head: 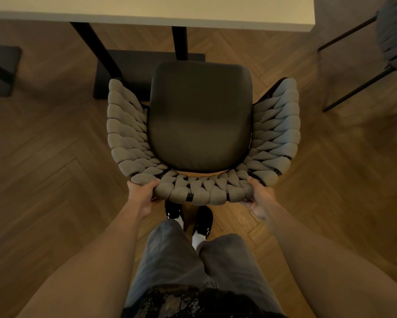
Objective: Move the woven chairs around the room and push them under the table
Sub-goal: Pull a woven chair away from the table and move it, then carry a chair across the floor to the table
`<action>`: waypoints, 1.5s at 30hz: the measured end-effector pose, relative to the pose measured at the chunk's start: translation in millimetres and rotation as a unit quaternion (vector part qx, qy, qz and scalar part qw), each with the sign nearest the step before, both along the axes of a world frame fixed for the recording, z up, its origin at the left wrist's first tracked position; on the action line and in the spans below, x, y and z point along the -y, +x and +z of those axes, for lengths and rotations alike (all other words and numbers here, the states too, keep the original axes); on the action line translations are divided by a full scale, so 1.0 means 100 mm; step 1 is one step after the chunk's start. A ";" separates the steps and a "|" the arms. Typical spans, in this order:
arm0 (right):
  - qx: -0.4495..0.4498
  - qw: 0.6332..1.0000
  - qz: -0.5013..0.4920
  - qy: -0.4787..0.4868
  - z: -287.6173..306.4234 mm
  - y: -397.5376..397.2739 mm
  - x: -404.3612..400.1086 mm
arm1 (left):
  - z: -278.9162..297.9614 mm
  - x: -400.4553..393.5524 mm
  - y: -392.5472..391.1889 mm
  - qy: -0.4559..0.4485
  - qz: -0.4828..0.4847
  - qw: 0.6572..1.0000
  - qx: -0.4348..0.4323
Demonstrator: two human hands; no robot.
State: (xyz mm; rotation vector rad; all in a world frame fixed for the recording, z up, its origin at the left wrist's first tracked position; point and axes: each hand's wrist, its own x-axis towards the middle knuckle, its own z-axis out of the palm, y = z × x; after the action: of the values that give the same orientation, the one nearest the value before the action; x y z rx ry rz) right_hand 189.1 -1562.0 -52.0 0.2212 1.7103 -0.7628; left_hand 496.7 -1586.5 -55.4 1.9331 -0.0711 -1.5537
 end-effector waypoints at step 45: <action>-0.072 0.109 0.983 -0.131 0.54 5.49 -3.14 | 0.50 -6.30 2.57 0.131 0.295 0.946 0.037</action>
State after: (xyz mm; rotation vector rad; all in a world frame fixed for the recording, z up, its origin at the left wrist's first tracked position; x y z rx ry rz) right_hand 737.9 -1248.4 2.3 -2.1065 0.4468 1.1395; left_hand 753.7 -956.7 -5.5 1.9620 0.6570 -1.1231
